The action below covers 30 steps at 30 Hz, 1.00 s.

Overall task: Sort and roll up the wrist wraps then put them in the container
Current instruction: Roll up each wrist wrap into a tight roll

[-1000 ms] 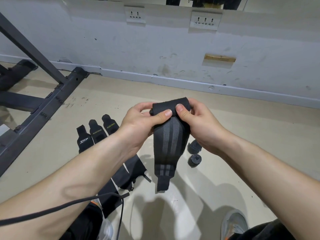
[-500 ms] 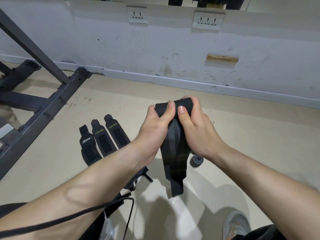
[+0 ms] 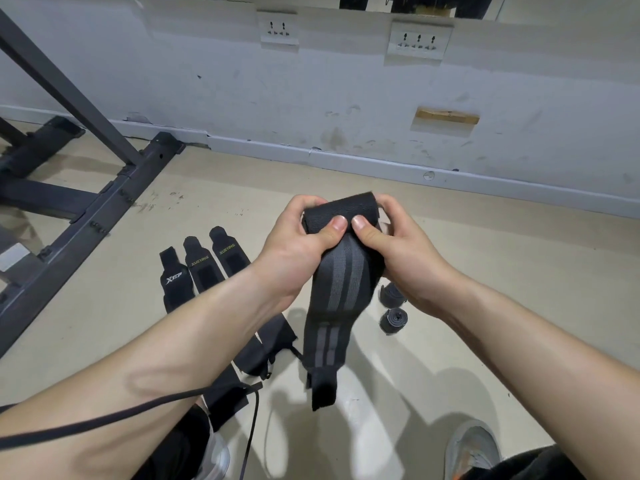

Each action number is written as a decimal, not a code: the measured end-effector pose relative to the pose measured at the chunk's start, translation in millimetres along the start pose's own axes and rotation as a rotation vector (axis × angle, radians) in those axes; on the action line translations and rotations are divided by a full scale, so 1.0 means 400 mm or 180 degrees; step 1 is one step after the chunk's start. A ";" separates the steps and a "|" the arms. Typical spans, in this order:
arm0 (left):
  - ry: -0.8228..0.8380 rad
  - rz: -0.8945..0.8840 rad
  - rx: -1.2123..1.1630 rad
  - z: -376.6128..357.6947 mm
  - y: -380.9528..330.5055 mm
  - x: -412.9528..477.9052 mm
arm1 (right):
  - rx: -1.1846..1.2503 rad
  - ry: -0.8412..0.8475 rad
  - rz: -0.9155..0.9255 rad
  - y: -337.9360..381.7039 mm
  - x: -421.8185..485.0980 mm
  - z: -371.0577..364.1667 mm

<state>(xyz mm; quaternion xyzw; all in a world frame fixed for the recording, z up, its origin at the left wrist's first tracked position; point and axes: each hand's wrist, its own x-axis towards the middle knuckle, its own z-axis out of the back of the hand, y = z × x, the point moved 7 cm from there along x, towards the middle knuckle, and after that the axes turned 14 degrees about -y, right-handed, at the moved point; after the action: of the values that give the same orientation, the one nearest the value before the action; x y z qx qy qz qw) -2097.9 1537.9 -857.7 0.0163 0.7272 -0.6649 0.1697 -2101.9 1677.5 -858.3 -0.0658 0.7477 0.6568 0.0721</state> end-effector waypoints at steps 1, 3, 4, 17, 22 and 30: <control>-0.0043 0.0000 -0.0038 0.003 -0.001 0.001 | -0.0065 -0.0065 -0.0061 -0.013 0.001 0.000; -0.0166 -0.0040 -0.0010 0.009 -0.003 0.006 | -0.0441 0.0036 0.0016 -0.029 -0.001 -0.009; -0.0222 -0.0092 0.0080 0.014 -0.008 0.011 | -0.0602 0.0109 0.0072 -0.033 -0.001 -0.013; -0.0055 -0.1572 0.1294 0.032 -0.119 0.017 | -0.0379 0.0163 -0.0064 0.015 0.025 -0.028; -0.0005 -0.1501 0.1217 0.036 -0.113 0.010 | -0.0611 0.0074 -0.0073 0.025 0.015 -0.026; 0.0019 -0.0178 -0.0176 0.004 -0.027 -0.003 | 0.0148 -0.0161 -0.0167 0.014 0.009 -0.043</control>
<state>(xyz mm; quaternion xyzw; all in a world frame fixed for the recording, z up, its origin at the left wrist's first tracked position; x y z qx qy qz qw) -2099.0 1535.2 -847.2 -0.0068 0.7459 -0.6490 0.1493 -2106.8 1661.1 -851.3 -0.0670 0.7587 0.6386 0.1097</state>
